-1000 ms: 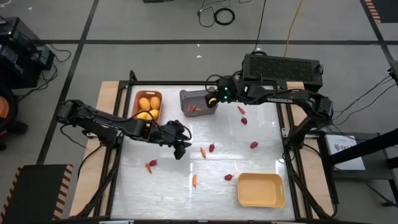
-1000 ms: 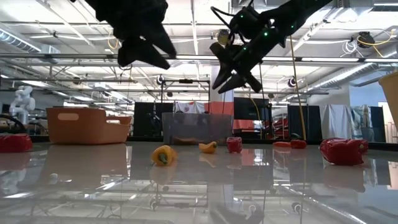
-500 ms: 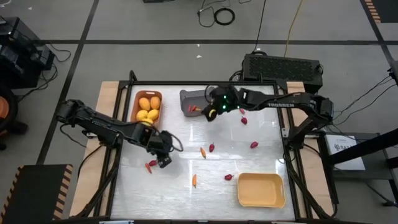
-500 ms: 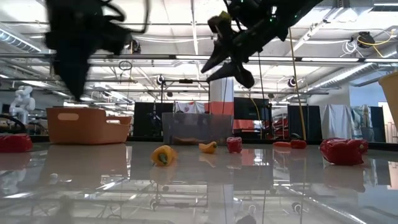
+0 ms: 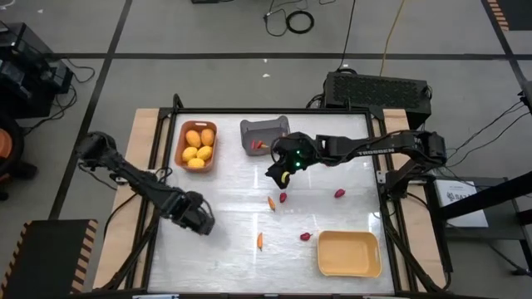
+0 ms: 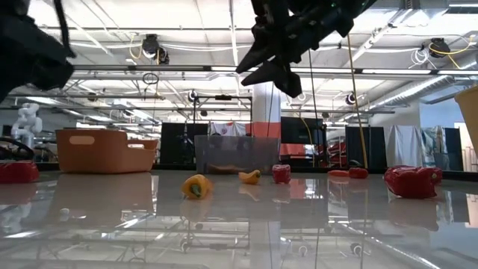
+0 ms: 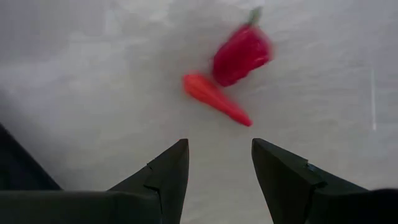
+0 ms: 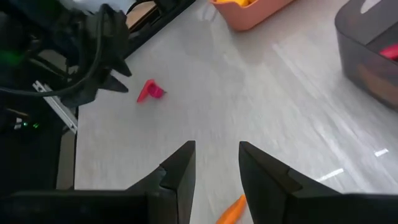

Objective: Sort produce into baskets
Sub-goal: Put the orange chili pepper into the black bin

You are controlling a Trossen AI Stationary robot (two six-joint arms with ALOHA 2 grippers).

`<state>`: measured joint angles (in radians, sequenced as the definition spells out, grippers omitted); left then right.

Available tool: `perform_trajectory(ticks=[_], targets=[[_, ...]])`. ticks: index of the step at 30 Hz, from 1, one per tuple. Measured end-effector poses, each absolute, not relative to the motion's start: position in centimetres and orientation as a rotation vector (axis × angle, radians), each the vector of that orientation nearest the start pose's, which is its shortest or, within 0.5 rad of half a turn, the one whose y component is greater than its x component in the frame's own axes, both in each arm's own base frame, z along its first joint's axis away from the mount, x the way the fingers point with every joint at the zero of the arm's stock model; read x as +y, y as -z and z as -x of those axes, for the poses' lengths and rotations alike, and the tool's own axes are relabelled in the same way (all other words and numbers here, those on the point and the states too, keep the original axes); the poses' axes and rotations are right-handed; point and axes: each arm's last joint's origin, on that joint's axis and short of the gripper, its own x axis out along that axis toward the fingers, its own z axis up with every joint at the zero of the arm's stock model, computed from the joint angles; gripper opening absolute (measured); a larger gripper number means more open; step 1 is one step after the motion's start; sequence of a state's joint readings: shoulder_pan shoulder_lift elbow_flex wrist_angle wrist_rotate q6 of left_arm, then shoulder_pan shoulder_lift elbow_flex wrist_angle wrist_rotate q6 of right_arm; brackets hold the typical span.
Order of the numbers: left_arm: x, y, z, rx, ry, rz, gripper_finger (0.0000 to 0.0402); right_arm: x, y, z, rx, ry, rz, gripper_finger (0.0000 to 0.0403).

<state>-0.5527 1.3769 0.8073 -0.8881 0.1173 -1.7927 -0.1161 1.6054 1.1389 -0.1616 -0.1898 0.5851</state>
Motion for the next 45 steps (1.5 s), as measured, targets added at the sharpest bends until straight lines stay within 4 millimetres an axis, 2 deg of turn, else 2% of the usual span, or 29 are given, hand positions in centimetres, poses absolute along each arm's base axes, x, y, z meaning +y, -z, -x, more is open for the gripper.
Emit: perform_trajectory(ticks=[7,13,22,26,31,36,41,45], targets=[[-13.0,-16.1,-17.6,1.300,-0.899,1.247,0.0183,-3.6,-25.4,-35.1,0.627,0.105,-0.633,0.0114],[-13.2,-15.5,-17.3,1.175,-0.998,1.262,0.0183,-3.6,-25.4,-35.1,0.632,0.099,-0.607,0.0114],[-13.7,-13.9,-17.6,1.190,-1.072,1.221,0.0178,-4.3,-25.7,-35.2,0.596,0.098,-0.640,0.0114],[-13.7,-13.8,-17.6,1.215,-1.040,1.172,0.0146,-4.2,-25.8,-35.3,0.584,0.084,-0.643,0.0114],[-13.6,-13.8,-17.5,1.244,-0.997,1.120,0.0077,-4.2,-25.7,-35.2,0.600,0.089,-0.640,0.0114],[-13.7,-13.9,-17.6,1.267,-0.928,1.057,0.0016,-5.7,-25.3,-34.7,0.625,0.144,-0.673,0.0114],[-13.4,-14.9,-17.3,1.328,-0.899,0.985,0.0012,-7.5,-25.3,-33.6,0.674,0.213,-0.694,0.0114],[-12.6,-16.8,-16.7,1.350,-0.882,0.976,0.0013,-8.4,-24.7,-32.6,0.758,0.251,-0.677,0.0114]])
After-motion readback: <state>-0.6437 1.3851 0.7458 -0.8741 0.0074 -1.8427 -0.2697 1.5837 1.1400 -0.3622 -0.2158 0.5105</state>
